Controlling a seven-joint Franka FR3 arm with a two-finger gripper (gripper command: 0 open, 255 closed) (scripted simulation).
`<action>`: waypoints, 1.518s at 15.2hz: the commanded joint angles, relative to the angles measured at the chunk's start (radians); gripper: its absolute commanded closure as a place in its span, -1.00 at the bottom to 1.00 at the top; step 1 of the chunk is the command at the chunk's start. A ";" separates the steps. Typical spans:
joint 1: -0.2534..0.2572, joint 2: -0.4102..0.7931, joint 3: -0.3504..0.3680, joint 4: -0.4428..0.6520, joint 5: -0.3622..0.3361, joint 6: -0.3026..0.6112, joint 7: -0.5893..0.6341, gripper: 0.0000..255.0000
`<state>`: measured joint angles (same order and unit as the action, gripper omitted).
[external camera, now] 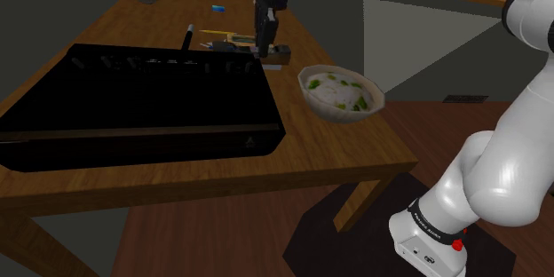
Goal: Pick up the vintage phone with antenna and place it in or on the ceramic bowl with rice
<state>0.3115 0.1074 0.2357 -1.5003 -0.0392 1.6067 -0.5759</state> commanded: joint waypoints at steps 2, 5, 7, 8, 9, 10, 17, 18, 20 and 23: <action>0.002 0.013 0.001 0.060 -0.003 -0.048 0.001 1.00; 0.005 0.028 0.002 0.122 -0.007 -0.094 0.003 1.00; 0.008 0.041 0.003 0.165 -0.010 -0.126 0.004 1.00; 0.009 0.047 0.004 0.188 -0.012 -0.142 0.004 1.00; 0.010 0.054 0.004 0.212 -0.014 -0.159 0.005 1.00; 0.012 0.062 0.005 0.236 -0.016 -0.176 0.006 1.00; 0.030 0.136 0.010 0.441 -0.036 -0.309 0.012 1.00; 0.034 0.150 0.010 0.477 -0.040 -0.331 0.013 1.00; 0.041 0.176 0.011 0.539 -0.048 -0.368 0.015 1.00; 0.003 -0.007 0.007 0.290 0.000 -0.297 -0.002 1.00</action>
<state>0.3253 0.1551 0.2444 -1.1365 -0.0538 1.2888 -0.5717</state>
